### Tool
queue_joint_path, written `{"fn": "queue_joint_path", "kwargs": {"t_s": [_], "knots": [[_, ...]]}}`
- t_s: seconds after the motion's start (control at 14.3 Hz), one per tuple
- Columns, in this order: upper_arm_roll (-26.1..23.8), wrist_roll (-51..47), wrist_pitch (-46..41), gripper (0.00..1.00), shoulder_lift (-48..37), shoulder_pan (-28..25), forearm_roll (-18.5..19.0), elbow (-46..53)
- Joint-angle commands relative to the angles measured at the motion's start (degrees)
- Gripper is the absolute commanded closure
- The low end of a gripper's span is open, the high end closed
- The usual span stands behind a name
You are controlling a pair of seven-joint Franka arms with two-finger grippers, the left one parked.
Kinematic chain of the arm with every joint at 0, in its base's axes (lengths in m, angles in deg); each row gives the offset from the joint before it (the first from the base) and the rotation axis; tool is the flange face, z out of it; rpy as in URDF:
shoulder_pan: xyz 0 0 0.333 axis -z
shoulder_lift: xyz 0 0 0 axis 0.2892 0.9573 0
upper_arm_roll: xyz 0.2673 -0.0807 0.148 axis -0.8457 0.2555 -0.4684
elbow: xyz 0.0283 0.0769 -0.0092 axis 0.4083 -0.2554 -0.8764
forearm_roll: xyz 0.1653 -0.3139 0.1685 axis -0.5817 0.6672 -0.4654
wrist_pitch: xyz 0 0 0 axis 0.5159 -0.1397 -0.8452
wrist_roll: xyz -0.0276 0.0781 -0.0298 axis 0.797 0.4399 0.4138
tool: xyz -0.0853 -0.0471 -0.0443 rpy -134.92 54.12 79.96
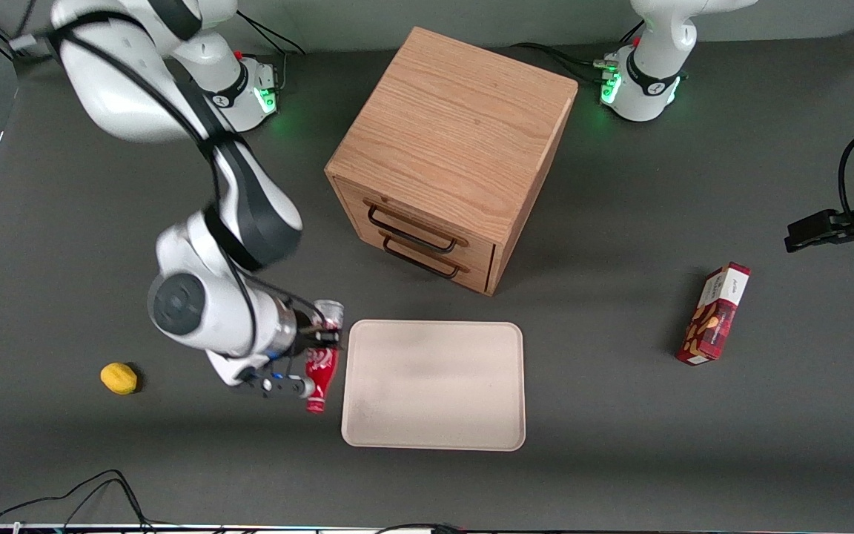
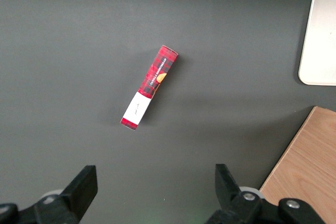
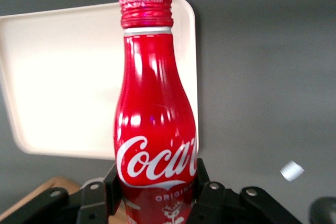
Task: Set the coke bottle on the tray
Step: 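Lift the bottle and carry it over the cream tray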
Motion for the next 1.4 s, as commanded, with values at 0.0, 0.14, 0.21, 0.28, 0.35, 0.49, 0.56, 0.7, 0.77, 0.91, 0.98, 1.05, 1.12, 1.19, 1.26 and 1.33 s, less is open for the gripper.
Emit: {"fn": "queue_joint_path", "kwargs": {"t_s": [0.0,0.14,0.21,0.28,0.35,0.49,0.56,0.7,0.77,0.91,0.98,1.05,1.12,1.19,1.26,1.33], "knots": [[-0.2,-1.1,2.7,1.0,7.1,-1.1,0.9,5.3],[0.0,-3.9,7.3,1.0,9.6,-2.6,1.1,5.1],[0.0,-4.5,9.3,1.0,10.8,-2.9,1.1,5.1],[0.0,-5.0,10.9,1.0,11.5,-3.0,1.2,5.1],[0.1,-5.0,11.6,1.0,12.1,-3.5,1.5,5.1],[0.1,-5.3,13.0,1.0,12.8,-3.6,2.2,4.9],[0.2,-5.3,13.2,1.0,13.2,-3.6,2.3,4.8],[0.2,-5.4,14.8,1.0,13.9,-3.6,2.3,4.8],[0.2,-5.8,15.6,1.0,14.0,-3.6,2.3,4.8],[0.3,-6.7,16.0,0.32,14.3,-3.5,2.3,4.8],[0.8,-7.3,16.5,0.0,14.3,-3.6,2.3,4.8],[0.9,-7.3,16.8,0.0,14.3,-3.6,2.3,4.8],[0.9,-7.3,16.9,0.0,14.2,-3.6,2.3,4.1],[0.9,-7.3,17.0,0.0,14.2,-3.6,2.4,3.7],[0.9,-7.3,17.3,0.0,14.2,-3.6,2.6,3.6],[0.9,-7.3,17.3,0.0,14.2,-3.6,3.1,3.6]]}}
